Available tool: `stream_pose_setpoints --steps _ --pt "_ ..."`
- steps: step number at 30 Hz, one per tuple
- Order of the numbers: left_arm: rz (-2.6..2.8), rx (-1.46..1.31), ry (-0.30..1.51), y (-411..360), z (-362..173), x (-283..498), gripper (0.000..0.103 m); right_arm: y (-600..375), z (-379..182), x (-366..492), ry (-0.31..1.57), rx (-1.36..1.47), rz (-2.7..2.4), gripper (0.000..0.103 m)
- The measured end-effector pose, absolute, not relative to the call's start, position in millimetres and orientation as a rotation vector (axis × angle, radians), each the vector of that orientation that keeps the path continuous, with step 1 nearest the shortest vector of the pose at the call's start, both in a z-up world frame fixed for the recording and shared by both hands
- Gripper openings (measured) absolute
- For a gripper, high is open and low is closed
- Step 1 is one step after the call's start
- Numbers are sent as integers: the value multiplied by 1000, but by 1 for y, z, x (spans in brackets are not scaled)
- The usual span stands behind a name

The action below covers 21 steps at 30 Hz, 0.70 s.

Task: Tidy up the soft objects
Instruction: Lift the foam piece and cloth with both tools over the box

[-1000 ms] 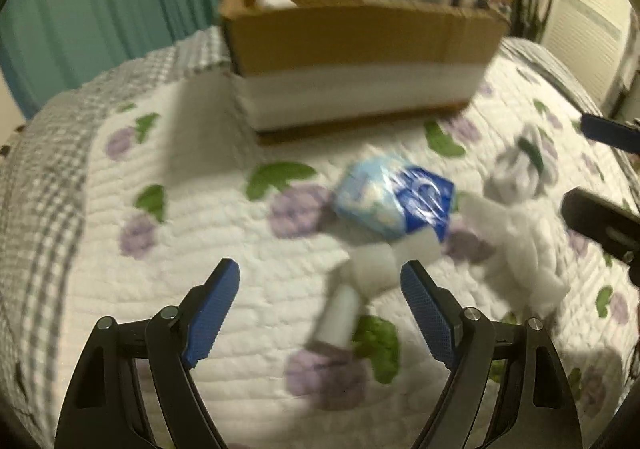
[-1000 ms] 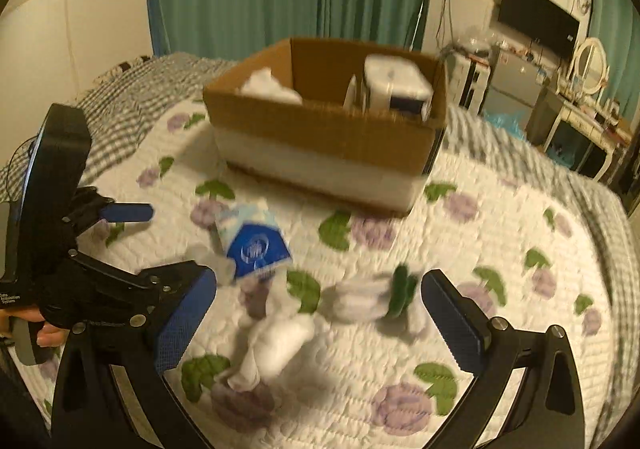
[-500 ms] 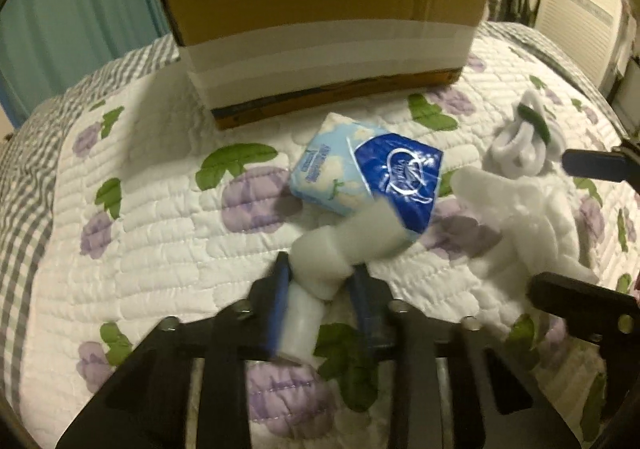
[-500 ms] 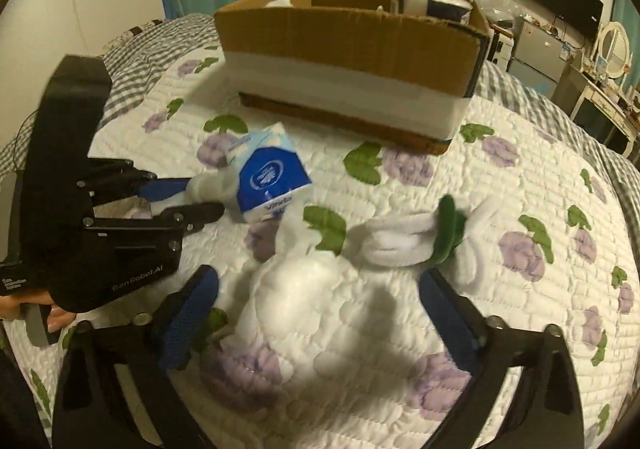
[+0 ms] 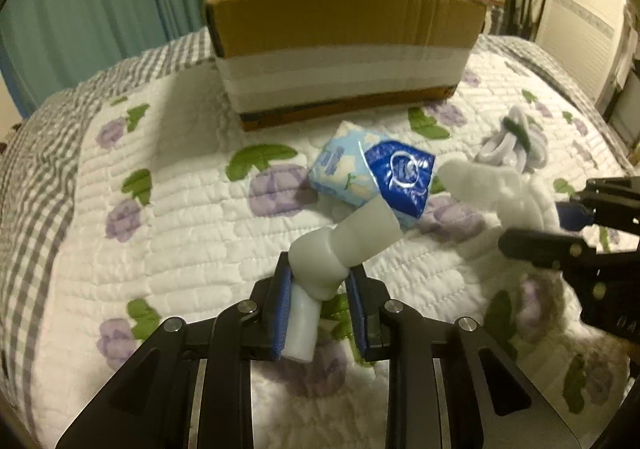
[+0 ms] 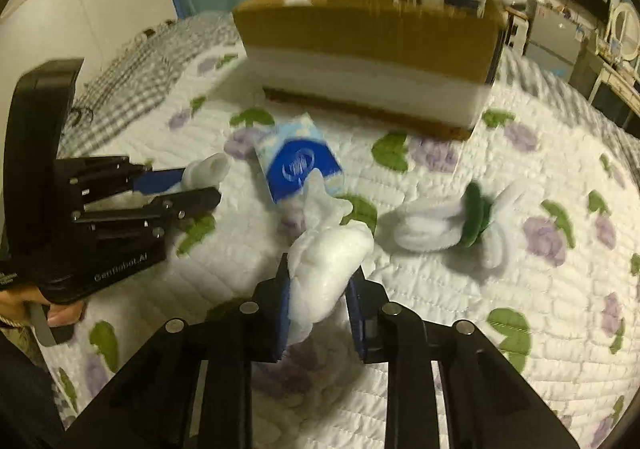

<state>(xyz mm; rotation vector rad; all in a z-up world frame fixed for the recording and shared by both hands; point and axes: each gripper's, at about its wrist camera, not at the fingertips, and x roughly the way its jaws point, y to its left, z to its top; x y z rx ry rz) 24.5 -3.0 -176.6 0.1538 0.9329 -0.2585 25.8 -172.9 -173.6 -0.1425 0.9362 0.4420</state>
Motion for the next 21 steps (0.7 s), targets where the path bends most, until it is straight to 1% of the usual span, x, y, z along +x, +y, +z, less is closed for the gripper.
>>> stream_pose_setpoints --steps 10,21 --pt "-240 124 801 16 -121 10 25 -166 -111 1 765 -182 414 23" --pt "-185 46 583 36 -33 5 25 -165 -28 -8 566 -180 388 23"
